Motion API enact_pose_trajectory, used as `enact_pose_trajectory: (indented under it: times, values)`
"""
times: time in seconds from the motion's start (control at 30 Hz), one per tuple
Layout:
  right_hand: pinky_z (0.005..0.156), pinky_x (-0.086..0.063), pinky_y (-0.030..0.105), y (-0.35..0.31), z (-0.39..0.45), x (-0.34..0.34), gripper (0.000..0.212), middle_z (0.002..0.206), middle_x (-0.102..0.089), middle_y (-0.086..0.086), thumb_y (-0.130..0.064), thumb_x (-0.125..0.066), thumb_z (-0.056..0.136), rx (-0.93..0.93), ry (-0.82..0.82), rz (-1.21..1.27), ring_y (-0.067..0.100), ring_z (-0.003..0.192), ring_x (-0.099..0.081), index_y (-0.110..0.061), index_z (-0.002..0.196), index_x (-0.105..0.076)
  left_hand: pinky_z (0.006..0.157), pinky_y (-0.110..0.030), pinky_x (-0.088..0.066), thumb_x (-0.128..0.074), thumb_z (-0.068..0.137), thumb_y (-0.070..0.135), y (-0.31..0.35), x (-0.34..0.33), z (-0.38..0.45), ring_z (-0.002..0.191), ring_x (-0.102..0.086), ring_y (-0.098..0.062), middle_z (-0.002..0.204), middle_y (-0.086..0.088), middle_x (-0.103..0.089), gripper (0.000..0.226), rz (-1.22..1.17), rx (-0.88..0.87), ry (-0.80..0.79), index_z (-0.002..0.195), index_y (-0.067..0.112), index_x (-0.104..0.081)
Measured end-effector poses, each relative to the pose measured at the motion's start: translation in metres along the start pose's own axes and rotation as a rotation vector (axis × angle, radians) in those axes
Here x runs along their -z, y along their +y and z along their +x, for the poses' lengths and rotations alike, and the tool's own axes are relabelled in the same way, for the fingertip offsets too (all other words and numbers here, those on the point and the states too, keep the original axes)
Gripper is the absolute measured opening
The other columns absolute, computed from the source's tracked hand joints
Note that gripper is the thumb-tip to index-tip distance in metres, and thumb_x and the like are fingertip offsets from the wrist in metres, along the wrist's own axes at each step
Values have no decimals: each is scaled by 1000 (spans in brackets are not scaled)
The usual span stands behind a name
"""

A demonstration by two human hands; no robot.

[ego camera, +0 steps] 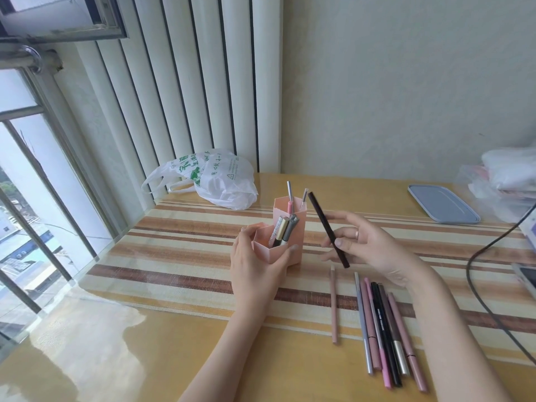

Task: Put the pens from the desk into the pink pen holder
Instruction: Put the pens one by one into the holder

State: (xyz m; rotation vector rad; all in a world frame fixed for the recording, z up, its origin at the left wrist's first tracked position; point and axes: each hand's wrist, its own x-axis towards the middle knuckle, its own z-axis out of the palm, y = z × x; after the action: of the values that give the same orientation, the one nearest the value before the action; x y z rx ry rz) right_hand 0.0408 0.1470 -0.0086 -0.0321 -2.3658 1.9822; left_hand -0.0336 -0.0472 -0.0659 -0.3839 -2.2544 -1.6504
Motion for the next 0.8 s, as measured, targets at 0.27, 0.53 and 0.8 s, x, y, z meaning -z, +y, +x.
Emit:
enact_pose_trajectory:
  times: [0.27, 0.53, 0.8]
  values:
    - [76, -58, 43, -16, -1, -15, 98, 103, -52, 16, 16, -53, 87, 112, -140, 315, 34, 96, -67, -66, 134, -26, 81, -28, -40, -69, 58, 60, -1, 0, 0, 103, -49, -8, 101, 30, -52, 56, 9, -27, 9, 105, 46, -42]
    - [68, -60, 40, -25, 4, -28, 103, 102, -59, 14, 12, -66, 80, 190, 28, 185, 34, 92, -71, -69, 130, -25, 78, -24, -37, -70, 57, 61, -2, -1, 1, 103, -48, -6, 100, 33, -49, 58, 17, -20, 0, 105, 47, -39]
    - [65, -60, 33, -40, 5, -49, 55, 86, -74, 11, -8, -66, 82, 390, 192, 211, 28, 84, -74, -32, 126, -43, 79, -32, -44, -72, 59, 56, -3, -1, 1, 100, -52, -13, 99, 23, -54, 58, 30, -19, -19, 107, 39, -46]
